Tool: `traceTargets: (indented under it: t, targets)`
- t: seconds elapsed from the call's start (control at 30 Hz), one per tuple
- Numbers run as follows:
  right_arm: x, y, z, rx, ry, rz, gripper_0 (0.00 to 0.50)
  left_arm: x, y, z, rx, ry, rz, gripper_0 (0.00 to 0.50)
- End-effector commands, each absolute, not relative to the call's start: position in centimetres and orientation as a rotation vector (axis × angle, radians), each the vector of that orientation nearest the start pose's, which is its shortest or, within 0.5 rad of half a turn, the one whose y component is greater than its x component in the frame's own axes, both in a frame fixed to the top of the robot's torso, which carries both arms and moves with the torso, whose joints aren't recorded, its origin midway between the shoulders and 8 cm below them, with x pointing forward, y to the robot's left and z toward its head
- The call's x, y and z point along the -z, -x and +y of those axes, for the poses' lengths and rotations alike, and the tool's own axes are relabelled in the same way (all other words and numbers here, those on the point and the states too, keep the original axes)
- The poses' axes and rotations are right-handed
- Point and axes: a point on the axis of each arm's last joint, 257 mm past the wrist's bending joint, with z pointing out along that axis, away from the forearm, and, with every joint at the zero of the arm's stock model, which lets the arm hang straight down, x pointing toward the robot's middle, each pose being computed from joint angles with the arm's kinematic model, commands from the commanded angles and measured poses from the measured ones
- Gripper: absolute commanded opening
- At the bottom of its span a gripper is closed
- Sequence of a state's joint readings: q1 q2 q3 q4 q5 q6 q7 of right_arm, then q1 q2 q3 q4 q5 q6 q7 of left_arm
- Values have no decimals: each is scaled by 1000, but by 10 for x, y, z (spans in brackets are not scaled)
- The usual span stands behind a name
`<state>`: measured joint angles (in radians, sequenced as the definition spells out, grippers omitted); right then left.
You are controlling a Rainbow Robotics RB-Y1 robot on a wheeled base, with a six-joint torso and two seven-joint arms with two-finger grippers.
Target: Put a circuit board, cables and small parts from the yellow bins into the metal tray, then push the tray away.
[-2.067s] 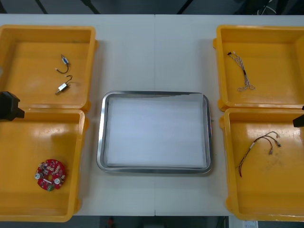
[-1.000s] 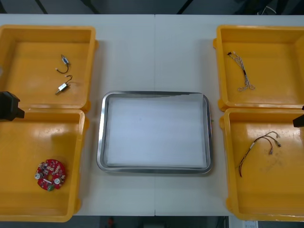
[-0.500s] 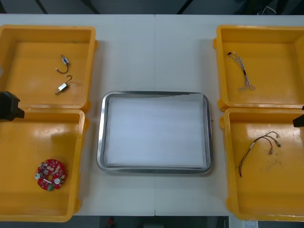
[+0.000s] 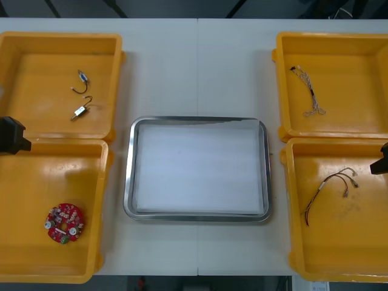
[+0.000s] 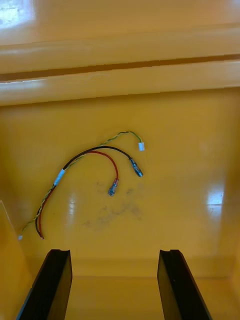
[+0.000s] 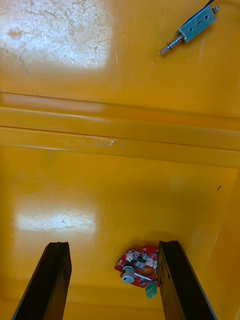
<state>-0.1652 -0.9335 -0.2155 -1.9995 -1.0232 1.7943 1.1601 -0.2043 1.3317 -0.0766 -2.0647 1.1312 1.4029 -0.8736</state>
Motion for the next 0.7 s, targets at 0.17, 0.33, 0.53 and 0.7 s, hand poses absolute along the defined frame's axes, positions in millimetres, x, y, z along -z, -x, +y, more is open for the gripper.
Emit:
traceTargets:
  t: [0.17,0.33,0.53,0.7]
  targets:
    - [199,-369,-367,-192,-512,2776,500,141,-409,394,-81,80,2635,500]
    - [204,-369,-351,-272,-728,2731,500,141,-409,394,-81,80,2635,500]
    - [210,-371,-336,-341,-907,2684,500,141,-409,394,-81,80,2635,500]
    - [212,-372,-333,-357,-957,2669,500,170,-390,398,-91,85,2712,500]
